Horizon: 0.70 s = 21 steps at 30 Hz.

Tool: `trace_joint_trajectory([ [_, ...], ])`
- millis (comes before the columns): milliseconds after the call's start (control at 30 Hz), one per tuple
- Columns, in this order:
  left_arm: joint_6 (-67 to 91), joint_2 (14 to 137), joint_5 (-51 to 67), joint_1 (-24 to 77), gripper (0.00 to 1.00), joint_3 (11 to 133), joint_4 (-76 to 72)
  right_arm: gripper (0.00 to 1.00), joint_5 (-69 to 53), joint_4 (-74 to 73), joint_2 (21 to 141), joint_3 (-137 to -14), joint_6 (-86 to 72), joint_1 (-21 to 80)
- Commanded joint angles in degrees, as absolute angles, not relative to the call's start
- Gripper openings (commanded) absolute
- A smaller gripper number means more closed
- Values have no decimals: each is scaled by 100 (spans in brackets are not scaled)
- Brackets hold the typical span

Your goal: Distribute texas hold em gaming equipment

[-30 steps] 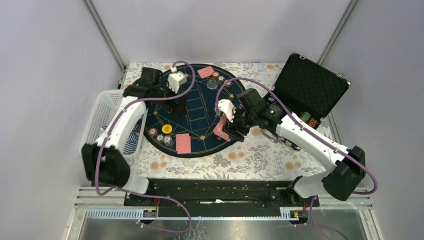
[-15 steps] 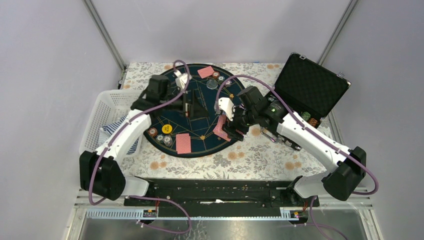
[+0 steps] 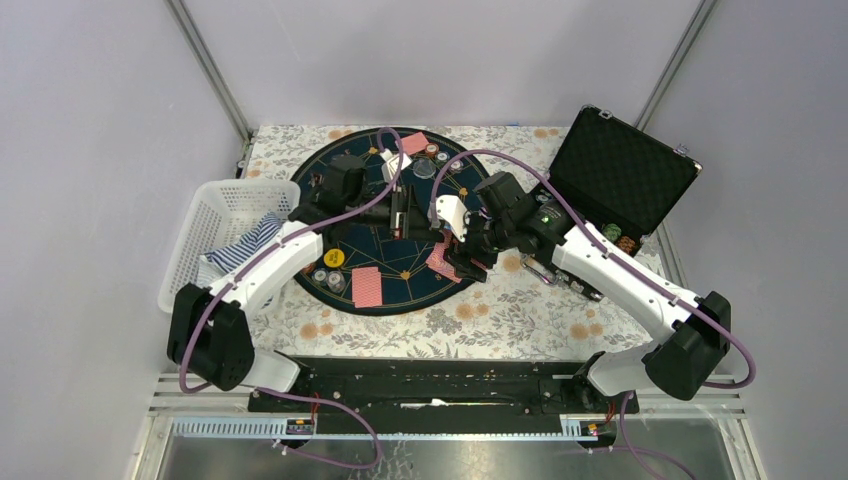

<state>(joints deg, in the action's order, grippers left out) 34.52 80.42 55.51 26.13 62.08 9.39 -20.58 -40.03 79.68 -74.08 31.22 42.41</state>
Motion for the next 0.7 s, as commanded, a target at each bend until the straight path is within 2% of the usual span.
trace_joint_trajectory([
  [0, 3481, 8091, 5641, 2702, 77, 6164, 606, 1, -2154, -3859, 7939, -7689, 3111, 4317],
  [433, 2736, 8011, 5410, 2723, 37, 6315, 1454, 1, -2098, -3817, 7850, -7672, 3068, 4318],
  [667, 2568, 7920, 5320, 2588, 33, 6342, 1682, 1, -2100, -3816, 7809, -7620, 3069, 4320],
])
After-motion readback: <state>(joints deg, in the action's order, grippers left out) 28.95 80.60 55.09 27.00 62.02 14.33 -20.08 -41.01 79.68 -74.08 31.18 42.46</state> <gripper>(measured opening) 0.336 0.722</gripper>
